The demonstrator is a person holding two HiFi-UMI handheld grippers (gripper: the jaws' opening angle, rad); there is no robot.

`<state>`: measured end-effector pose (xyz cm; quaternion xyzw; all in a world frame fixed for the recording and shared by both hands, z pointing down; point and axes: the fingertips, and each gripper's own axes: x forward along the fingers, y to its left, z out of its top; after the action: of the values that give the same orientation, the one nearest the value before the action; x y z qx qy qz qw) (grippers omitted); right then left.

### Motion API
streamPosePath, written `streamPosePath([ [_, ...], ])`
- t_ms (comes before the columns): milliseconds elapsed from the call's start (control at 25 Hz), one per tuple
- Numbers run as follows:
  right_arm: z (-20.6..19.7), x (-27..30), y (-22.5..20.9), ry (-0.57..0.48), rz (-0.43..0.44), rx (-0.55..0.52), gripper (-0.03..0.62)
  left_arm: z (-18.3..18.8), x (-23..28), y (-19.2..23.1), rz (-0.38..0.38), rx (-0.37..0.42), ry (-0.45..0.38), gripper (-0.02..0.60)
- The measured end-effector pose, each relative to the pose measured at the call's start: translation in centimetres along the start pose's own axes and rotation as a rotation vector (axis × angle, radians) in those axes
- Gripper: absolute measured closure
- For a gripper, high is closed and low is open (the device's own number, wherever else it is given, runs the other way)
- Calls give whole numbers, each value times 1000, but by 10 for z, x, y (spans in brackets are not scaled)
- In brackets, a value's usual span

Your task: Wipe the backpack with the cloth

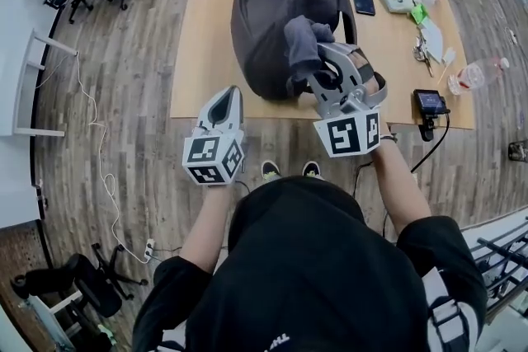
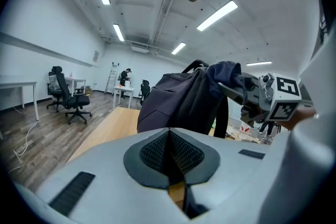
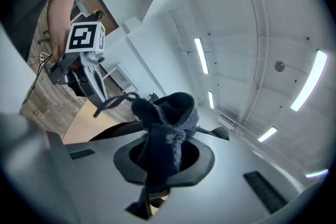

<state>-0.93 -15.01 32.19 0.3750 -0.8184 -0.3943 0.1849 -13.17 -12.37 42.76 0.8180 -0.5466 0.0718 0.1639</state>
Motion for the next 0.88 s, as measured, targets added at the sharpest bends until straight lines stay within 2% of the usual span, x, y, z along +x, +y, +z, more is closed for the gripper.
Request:
streamPosePath([
  [120,-10,3,19,20,31,41,556,-6,-8,2,9,-16,13,566],
  [320,-71,12,121,167,244,14,556,-14,-18,0,17,-40,24,566],
  [480,-87,8,157,208,279,144,556,-16,-23,-4,16,-44,31,566],
  [680,-100,-1,189,265,367,331,556,-27,-29,-5,21,-71,46,566],
  [880,-114,-5,228,324,452,413,556,-35,-33,-4,25,-90,56,566],
])
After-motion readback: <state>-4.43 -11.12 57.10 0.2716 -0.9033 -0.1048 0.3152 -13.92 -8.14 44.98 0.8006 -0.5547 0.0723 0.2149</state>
